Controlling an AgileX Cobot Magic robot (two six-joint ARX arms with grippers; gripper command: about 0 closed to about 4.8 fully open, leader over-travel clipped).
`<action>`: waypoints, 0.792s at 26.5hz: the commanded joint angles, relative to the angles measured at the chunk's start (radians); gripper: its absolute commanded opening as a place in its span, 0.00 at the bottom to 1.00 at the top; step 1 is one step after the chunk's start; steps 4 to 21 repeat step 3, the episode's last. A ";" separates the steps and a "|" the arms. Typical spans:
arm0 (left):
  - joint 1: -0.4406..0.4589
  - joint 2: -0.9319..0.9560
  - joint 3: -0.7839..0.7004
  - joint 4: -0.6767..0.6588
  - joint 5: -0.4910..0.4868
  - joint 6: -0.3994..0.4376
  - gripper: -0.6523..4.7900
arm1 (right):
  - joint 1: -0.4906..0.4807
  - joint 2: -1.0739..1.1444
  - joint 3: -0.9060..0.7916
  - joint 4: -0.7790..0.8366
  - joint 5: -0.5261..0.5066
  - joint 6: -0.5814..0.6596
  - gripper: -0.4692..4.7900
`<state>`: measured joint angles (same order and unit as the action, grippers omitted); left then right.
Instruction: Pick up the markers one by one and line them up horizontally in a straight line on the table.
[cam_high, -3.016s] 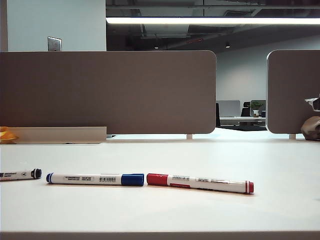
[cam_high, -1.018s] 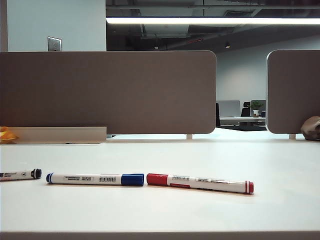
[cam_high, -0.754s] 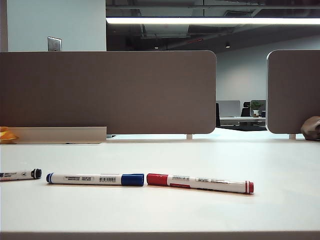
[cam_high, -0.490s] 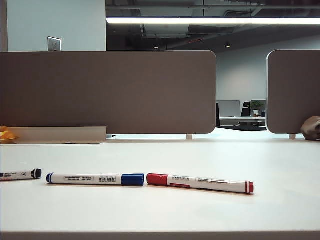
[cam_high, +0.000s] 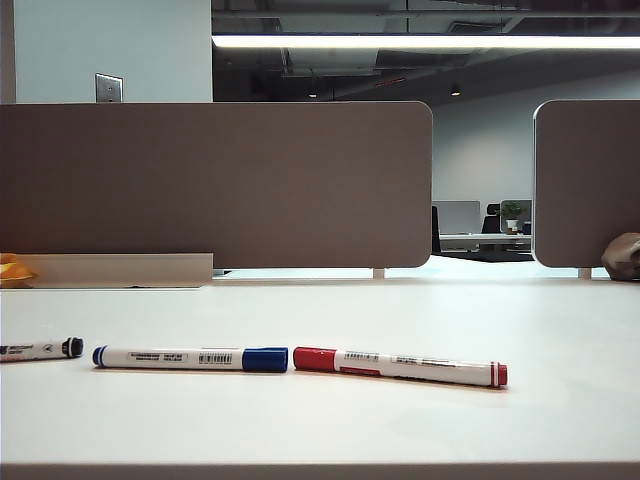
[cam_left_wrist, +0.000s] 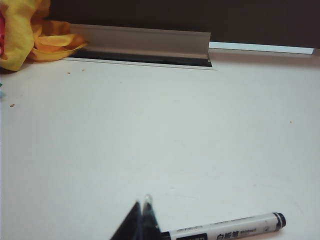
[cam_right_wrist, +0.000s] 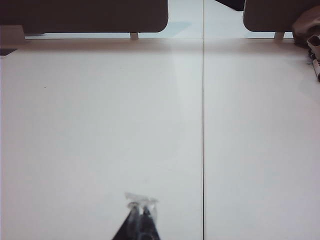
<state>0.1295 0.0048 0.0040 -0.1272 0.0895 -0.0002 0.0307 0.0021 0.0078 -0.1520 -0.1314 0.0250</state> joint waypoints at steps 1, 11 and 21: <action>0.000 0.001 0.003 0.008 0.002 0.000 0.11 | 0.001 0.000 -0.007 0.014 0.002 -0.003 0.09; 0.000 0.001 0.003 0.008 0.002 0.000 0.11 | 0.001 0.000 -0.007 0.014 0.002 -0.003 0.09; 0.000 0.001 0.003 0.008 0.002 0.000 0.11 | 0.001 0.000 -0.007 0.014 0.002 -0.003 0.09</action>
